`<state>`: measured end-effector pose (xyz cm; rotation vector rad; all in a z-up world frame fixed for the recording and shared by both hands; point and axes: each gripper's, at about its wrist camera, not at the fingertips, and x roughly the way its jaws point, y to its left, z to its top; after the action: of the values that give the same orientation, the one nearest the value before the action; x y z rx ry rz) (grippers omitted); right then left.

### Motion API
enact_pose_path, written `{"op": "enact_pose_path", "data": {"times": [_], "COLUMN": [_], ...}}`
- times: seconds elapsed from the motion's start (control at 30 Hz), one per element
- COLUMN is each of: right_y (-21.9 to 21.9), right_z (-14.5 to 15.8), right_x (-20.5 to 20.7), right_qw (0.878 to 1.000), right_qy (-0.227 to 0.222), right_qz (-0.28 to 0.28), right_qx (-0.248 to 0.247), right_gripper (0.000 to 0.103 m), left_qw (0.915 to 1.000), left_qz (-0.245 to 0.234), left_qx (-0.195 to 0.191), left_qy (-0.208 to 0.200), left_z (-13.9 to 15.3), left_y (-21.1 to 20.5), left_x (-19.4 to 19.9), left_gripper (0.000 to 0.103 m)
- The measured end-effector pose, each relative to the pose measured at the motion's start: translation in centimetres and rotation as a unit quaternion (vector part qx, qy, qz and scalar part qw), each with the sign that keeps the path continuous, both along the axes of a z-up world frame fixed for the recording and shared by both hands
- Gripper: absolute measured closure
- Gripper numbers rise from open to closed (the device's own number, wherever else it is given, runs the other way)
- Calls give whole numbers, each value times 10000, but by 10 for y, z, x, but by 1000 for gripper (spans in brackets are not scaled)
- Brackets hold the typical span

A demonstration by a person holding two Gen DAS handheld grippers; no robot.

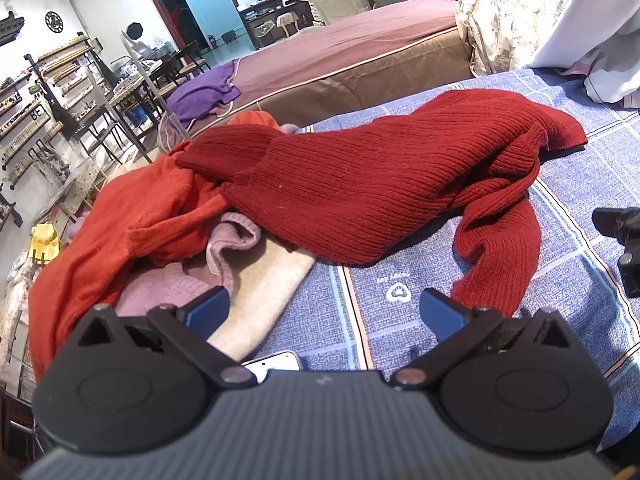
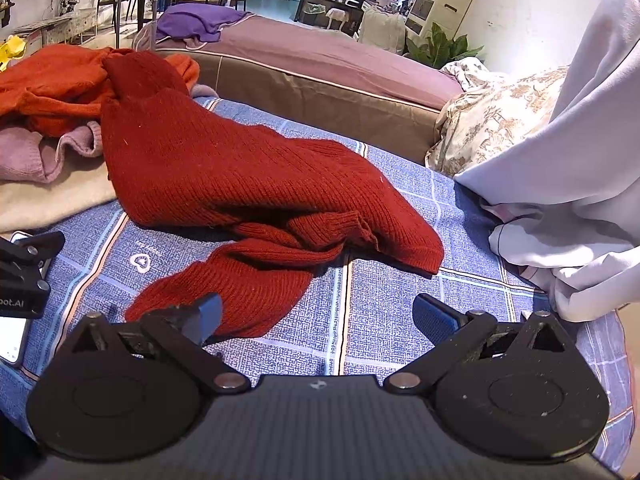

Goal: Fold small clothes

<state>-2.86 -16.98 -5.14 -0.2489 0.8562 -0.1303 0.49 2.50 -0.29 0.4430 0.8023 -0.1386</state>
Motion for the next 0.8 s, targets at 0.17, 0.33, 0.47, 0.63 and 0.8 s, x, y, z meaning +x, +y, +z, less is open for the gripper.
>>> {"op": "enact_pose_path", "data": {"times": [0.17,0.33,0.47,0.63,0.8], "right_y": [1,3,3,2,1], "right_z": [0,-1,-1,-1,-1], "right_x": [0,-1,-1,-1,-1], "right_qw": [10000,10000,10000,10000,10000], "right_qy": [-5,16,24,21,18], "right_qz": [13,53,62,43,26], "right_qx": [4,-32,-22,-38,-46], "right_gripper": [0,0,0,0,0], "left_qw": [10000,10000,10000,10000,9999], "left_qz": [-10,-9,-22,-2,26], "left_qx": [-20,-15,-28,-27,-37], "left_qy": [41,59,79,87,100], "left_z": [-1,-2,-3,-5,-7], "left_y": [0,0,0,0,0], "left_x": [0,-1,-2,-2,-1], "left_gripper": [0,0,0,0,0]}}
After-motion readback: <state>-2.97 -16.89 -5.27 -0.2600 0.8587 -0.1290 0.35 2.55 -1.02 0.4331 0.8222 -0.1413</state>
